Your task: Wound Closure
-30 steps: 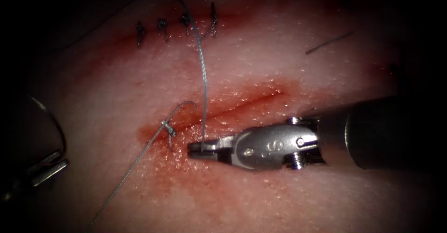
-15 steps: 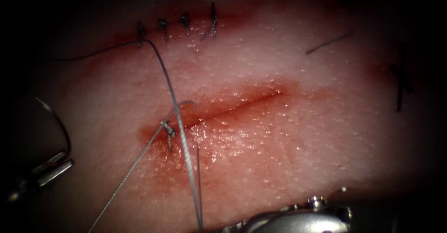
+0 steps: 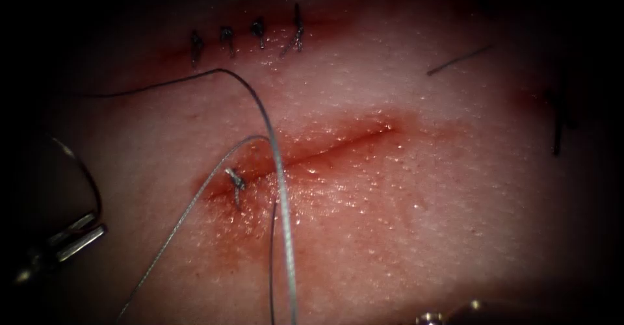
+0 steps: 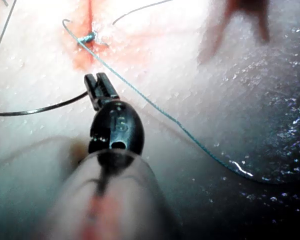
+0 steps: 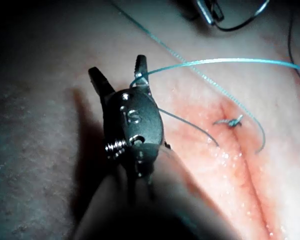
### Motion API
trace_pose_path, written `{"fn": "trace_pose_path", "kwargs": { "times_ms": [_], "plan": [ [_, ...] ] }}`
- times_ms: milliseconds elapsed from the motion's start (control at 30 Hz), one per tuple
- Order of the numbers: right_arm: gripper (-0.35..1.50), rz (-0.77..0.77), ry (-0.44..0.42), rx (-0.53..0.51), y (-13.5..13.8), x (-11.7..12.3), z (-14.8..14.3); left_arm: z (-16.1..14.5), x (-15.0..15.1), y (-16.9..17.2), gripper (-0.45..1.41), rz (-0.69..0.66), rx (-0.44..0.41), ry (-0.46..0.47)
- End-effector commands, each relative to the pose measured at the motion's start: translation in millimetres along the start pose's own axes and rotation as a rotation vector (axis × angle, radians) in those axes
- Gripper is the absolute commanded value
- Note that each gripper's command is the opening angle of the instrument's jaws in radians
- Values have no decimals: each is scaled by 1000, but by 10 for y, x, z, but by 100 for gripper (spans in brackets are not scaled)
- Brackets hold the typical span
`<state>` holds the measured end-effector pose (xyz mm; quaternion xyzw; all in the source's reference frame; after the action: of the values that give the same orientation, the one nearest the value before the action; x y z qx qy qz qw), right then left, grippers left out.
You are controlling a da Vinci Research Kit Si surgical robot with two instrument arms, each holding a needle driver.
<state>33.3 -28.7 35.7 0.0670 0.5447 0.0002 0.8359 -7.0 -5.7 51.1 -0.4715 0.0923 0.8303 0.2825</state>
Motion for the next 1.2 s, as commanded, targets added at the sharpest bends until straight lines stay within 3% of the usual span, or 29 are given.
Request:
{"fn": "trace_pose_path", "kwargs": {
  "times_ms": [33,233,467,733,833,867,933,1200],
  "plan": [
    [125,-17,-8,-17,18,-20,8,4,-4,8,-45,-1,-2,0],
    [126,-19,-39,-60,54,-71,15,5,-6,8,-45,6,-2,0],
    [126,-46,-47,-75,70,-123,42,7,-11,8,-45,12,-3,-5],
    [121,-52,-75,-82,79,-159,69,8,-13,8,-45,14,-3,-6],
    [99,-38,-70,-68,82,-164,69,8,-13,8,-45,14,-3,-7],
    [61,-27,-64,-60,82,-165,69,8,-13,8,-45,14,-3,-7],
    [-35,-24,-37,-17,80,-165,66,8,-13,8,-45,14,-3,-7],
    [-35,-15,-52,-26,71,-153,46,8,-13,8,-45,14,-2,-7]
  ]
}}
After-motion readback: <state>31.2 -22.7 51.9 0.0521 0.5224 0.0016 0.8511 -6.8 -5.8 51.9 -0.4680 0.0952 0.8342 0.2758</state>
